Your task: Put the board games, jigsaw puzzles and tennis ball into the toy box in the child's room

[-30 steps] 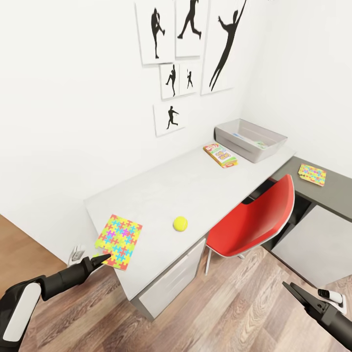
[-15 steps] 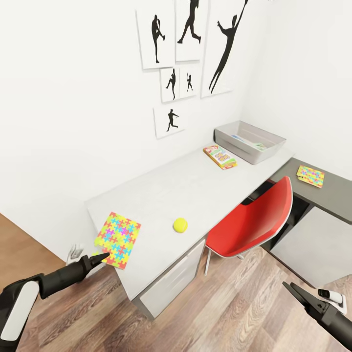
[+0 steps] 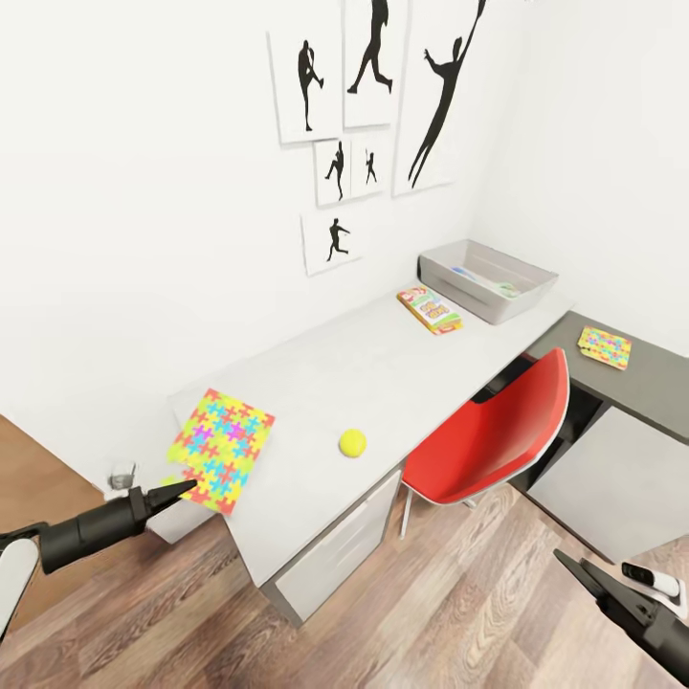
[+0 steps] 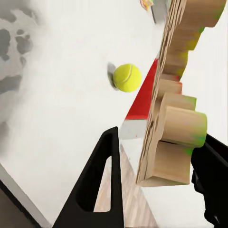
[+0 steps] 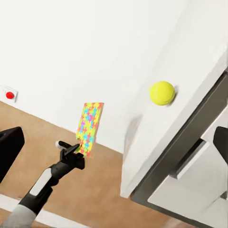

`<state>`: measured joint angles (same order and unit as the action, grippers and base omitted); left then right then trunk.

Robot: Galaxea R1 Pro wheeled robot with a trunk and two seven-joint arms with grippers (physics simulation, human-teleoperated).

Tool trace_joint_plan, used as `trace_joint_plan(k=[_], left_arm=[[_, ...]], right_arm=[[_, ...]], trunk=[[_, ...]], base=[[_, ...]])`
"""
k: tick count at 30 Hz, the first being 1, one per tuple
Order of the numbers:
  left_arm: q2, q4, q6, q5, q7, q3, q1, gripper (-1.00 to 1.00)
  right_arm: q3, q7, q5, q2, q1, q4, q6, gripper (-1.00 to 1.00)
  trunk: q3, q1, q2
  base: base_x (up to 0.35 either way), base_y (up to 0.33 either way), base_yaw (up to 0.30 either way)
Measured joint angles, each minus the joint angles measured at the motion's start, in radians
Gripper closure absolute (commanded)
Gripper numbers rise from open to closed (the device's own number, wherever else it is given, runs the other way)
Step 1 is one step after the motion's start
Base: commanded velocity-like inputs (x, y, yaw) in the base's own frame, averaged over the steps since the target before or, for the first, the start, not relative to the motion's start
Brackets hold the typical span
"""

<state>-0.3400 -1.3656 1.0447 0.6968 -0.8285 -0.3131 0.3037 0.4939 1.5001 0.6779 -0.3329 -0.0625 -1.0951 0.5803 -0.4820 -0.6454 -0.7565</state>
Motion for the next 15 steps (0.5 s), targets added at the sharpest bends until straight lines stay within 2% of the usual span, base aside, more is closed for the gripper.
trace_joint_plan(k=[2, 3, 5, 10, 15], left_arm=[[-0.016, -0.004, 0.0, 0.005, -0.053, 0.003, 0.0, 1.0], [-0.031, -0.008, 0.0, 0.022, -0.113, 0.009, 0.001, 1.0], [-0.051, -0.01, 0.0, 0.018, -0.19, 0.031, 0.0, 1.0], [-0.091, -0.011, -0.001, 0.02, -0.251, 0.077, 0.001, 1.0], [-0.1, -0.012, -0.001, 0.02, -0.26, 0.086, 0.001, 1.0]], right_arm=[[0.0, 0.012, 0.0, 0.0, 0.0, 0.0, 0.0, -1.0], [0.0, 0.018, 0.0, 0.0, 0.0, 0.0, 0.0, -1.0], [-0.001, 0.021, -0.001, 0.0, 0.0, 0.0, -0.002, -1.0], [-0.001, 0.021, -0.001, 0.01, 0.0, 0.0, -0.003, -1.0], [0.002, 0.025, 0.0, 0.024, 0.0, -0.002, -0.003, -1.0]], trunk=[[0.006, 0.008, 0.014], [0.009, 0.012, 0.021], [0.016, 0.019, 0.035], [0.031, 0.038, 0.07], [0.048, 0.058, 0.105]], base=[[0.0, 0.0, 0.0], [0.0, 0.0, 0.0], [0.0, 0.0, 0.0], [0.0, 0.0, 0.0], [0.0, 0.0, 0.0]])
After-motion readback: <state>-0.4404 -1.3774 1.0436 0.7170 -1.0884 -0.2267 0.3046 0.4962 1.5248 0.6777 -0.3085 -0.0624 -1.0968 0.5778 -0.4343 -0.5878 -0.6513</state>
